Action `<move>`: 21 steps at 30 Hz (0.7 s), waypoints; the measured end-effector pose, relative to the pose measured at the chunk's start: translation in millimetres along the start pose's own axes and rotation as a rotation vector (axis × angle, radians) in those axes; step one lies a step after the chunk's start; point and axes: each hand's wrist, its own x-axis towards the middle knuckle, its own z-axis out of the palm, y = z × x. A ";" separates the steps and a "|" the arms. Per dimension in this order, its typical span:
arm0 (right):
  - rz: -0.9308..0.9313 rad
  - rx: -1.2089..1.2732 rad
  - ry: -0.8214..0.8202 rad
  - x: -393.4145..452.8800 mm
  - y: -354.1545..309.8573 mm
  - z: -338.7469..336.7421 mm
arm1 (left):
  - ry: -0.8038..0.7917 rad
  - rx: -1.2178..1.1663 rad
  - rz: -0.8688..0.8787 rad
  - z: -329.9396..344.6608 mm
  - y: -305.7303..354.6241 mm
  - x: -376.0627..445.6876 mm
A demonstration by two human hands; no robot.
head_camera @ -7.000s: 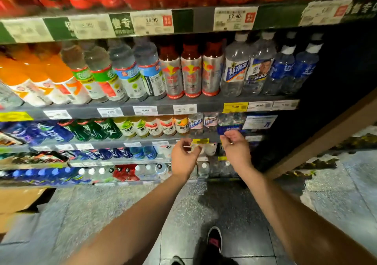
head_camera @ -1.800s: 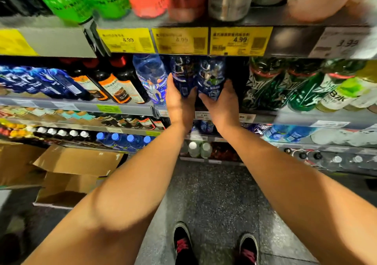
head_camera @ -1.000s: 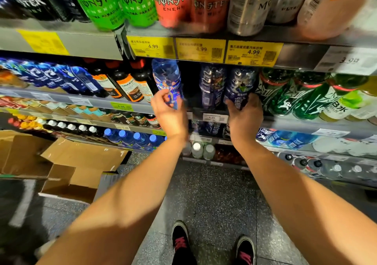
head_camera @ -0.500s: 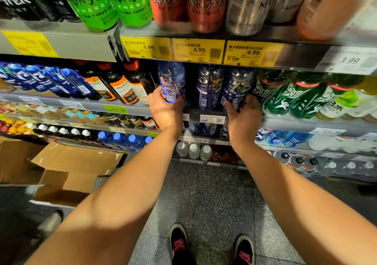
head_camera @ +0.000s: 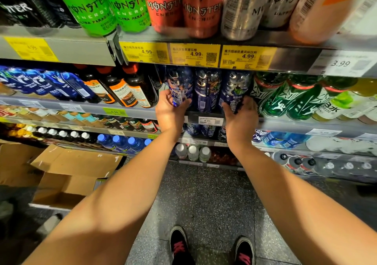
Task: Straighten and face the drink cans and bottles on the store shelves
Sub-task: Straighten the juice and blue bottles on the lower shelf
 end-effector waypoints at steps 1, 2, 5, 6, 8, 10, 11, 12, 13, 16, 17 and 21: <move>0.002 0.001 0.003 -0.1 0.1 -0.2 | -0.004 -0.002 0.010 -0.1 -0.4 -0.1; 0.002 0.001 0.004 -0.4 0.1 -0.4 | -0.006 0.005 0.014 -0.8 0.8 -0.3; 0.009 0.031 -0.003 0.0 1.0 -0.2 | -0.028 0.051 0.016 -3.1 3.9 0.6; 0.009 0.038 -0.006 0.2 1.2 -0.5 | -0.043 0.059 0.017 -4.4 5.3 1.1; -0.005 0.032 -0.023 -0.6 3.7 -1.1 | -0.096 0.028 0.010 -6.8 6.2 1.0; -0.014 0.039 -0.058 -3.6 6.0 -3.9 | -0.170 -0.019 0.006 -9.6 9.3 -5.2; -0.006 0.061 -0.073 -5.8 6.8 -6.1 | -0.180 -0.024 0.024 -9.7 10.6 -10.6; -0.002 0.098 -0.084 -6.6 6.3 -10.2 | -0.176 -0.033 0.047 -9.7 14.4 -16.5; 0.000 0.136 -0.092 -11.0 8.2 -11.0 | -0.163 -0.047 0.070 -9.8 12.3 -21.9; 0.024 0.203 -0.150 -19.6 6.1 -28.9 | -0.142 -0.043 0.063 -15.1 24.0 -42.0; 0.044 0.204 -0.171 -19.3 7.3 -31.2 | -0.155 -0.008 0.038 -15.6 23.0 -44.8; 0.025 0.153 -0.276 -7.0 -4.1 -74.8 | -0.245 0.062 -0.005 -31.7 52.7 -67.8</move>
